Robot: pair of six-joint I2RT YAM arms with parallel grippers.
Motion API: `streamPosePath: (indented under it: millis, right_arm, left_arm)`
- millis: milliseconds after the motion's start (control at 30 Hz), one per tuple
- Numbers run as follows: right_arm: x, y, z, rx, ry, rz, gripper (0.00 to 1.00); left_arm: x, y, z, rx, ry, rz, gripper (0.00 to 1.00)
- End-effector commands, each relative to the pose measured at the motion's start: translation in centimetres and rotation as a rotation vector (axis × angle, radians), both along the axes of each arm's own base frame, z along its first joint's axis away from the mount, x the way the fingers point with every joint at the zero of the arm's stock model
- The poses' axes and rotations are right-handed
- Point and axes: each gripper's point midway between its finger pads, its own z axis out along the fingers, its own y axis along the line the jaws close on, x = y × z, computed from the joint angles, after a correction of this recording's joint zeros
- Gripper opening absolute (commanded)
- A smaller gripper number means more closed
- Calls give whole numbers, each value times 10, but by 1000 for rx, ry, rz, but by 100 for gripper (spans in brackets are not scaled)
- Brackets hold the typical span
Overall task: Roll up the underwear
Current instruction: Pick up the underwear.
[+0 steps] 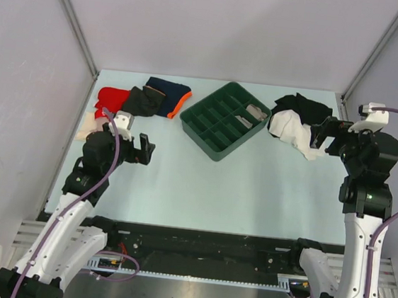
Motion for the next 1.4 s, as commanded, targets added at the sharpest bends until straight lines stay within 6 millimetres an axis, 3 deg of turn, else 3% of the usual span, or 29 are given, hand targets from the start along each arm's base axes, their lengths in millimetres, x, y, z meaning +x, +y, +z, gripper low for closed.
streamPosePath:
  millis: [0, 133, 300, 400, 433, 533, 567, 767, 833, 867, 900, 1000, 1100, 1300, 1367]
  right_arm:
    - [11, -5, 12, 8, -55, -23, 100]
    - [19, 1, 3, -54, -35, 44, 100]
    - [23, 28, -19, -145, 12, 275, 100]
    - [32, 35, -36, -186, 42, 363, 99]
    - [47, 32, -52, -171, 93, 366, 100]
    - [78, 17, -77, -178, 159, 320, 99]
    - [95, 10, -102, -173, 231, 302, 97]
    - [154, -19, -175, -221, 451, 254, 79]
    - [166, -24, -193, -232, 496, 243, 70]
    - [177, -26, -187, -241, 490, 232, 66]
    - [181, -27, -213, -223, 567, 239, 63]
    - [196, -31, -236, -215, 665, 215, 52]
    - [209, -40, -252, -221, 711, 174, 49]
    - [216, -46, -274, -225, 769, 165, 49]
    - [216, -44, -279, -215, 788, 177, 40]
  left_arm:
    - [1, -4, 13, -5, -54, -23, 100]
    - [-1, -6, 14, -10, -56, -38, 100]
    - [-3, -8, 20, -16, -79, -50, 100]
    - [-4, -8, 21, -17, -80, -52, 100]
    - [-4, -8, 20, -15, -79, -52, 100]
    - [-5, -8, 21, -16, -82, -54, 100]
    - [-5, -8, 22, -17, -85, -55, 100]
    - [-5, -9, 21, -19, -80, -62, 100]
    - [-5, -10, 22, -17, -81, -64, 100]
    - [-5, -9, 21, -15, -78, -63, 100]
    - [-5, -9, 20, -16, -76, -63, 100]
    - [-4, -9, 20, -12, -73, -61, 100]
    - [-4, -8, 20, -10, -72, -56, 100]
    - [-4, -8, 18, -8, -66, -58, 100]
    - [-4, -8, 18, -6, -65, -57, 100]
